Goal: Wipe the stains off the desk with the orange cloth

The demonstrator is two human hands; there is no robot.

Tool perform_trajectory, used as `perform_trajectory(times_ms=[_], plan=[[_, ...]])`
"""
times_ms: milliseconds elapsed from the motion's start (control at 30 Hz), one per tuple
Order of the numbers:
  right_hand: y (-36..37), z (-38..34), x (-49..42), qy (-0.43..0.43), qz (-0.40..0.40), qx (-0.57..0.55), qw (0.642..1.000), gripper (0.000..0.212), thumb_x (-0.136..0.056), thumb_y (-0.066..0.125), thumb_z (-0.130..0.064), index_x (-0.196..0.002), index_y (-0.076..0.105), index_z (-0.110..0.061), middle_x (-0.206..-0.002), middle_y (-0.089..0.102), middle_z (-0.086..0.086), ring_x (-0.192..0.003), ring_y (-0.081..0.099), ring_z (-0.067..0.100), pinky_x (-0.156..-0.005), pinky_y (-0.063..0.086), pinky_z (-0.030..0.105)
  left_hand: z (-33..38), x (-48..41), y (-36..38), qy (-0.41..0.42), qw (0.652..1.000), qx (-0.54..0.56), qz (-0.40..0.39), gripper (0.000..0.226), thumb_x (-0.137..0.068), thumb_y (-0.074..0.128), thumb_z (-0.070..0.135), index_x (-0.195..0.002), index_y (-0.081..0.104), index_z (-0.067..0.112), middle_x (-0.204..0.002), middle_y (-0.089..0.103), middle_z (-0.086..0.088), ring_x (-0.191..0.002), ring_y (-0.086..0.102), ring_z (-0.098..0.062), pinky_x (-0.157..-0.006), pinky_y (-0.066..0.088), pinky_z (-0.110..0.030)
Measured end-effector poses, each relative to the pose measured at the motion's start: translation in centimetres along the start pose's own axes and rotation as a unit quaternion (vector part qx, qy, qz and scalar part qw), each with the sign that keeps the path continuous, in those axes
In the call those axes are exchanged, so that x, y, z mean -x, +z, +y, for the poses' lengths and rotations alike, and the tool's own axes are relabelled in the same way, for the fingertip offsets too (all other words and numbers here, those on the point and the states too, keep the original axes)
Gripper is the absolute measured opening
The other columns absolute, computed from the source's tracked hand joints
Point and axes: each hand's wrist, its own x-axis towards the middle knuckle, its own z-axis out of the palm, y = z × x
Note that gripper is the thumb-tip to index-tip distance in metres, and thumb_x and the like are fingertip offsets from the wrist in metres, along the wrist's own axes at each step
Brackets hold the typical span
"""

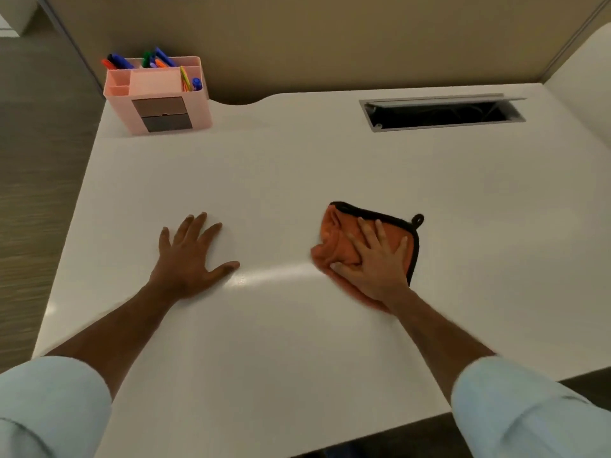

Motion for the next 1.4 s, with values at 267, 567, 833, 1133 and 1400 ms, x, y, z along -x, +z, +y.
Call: perform_trajectory(times_ms=[267,567,833,1133,1400], plan=[[1.1,-3.0,5.4,-0.208,-0.014,-0.03,0.978,0.071,-0.082,0.045,-0.074,-0.145,0.034,-0.043,-0.164,0.012,-0.008,-0.151,0.002,0.02,-0.11,0.006,0.071,0.3,0.1,0.8,-0.003,1.0,0.005,0.013,0.098,-0.077,0.021,0.089,-0.154,0.021,0.029,-0.166,0.006,0.0,-0.153,-0.004,-0.016,-0.12,-0.003,-0.056],[-1.4,5.8,-2.1,0.08,-0.02,-0.011,0.997,0.087,-0.077,0.034,-0.085,-0.151,0.02,-0.041,-0.164,0.005,-0.008,-0.151,0.0,0.023,-0.109,0.001,0.072,0.1,0.2,1.1,0.007,0.999,0.001,0.032,0.092,-0.08,0.026,0.086,-0.153,0.024,0.03,-0.166,0.01,0.0,-0.153,-0.001,-0.017,-0.12,-0.001,-0.056],[0.3,-2.7,-0.9,-0.103,-0.008,-0.053,0.993,0.078,-0.077,0.041,-0.072,-0.148,0.032,-0.04,-0.163,0.013,-0.009,-0.151,0.001,0.02,-0.108,0.006,0.073,0.1,0.4,1.1,-0.003,0.999,0.01,0.045,0.091,-0.078,0.028,0.087,-0.15,0.031,0.031,-0.164,0.017,0.001,-0.152,0.006,-0.017,-0.121,0.002,-0.055],[0.4,5.6,12.6,-0.072,0.027,-0.045,0.996,0.076,-0.075,0.055,-0.066,-0.145,0.036,-0.042,-0.16,0.023,-0.006,-0.15,0.014,0.021,-0.106,0.017,0.07,0.5,0.2,0.5,-0.005,0.999,0.012,0.041,0.093,-0.077,0.026,0.087,-0.151,0.031,0.031,-0.164,0.018,0.001,-0.153,0.007,-0.017,-0.121,0.002,-0.054],[-1.1,10.5,-0.6,0.02,-0.006,-0.027,0.999,0.078,-0.077,0.031,-0.079,-0.146,0.01,-0.051,-0.162,0.006,-0.015,-0.15,0.001,0.016,-0.112,0.003,0.067,0.4,0.6,0.5,-0.002,1.0,0.006,0.028,0.092,-0.078,0.027,0.085,-0.151,0.032,0.03,-0.164,0.017,0.001,-0.152,0.009,-0.018,-0.121,0.004,-0.055]])
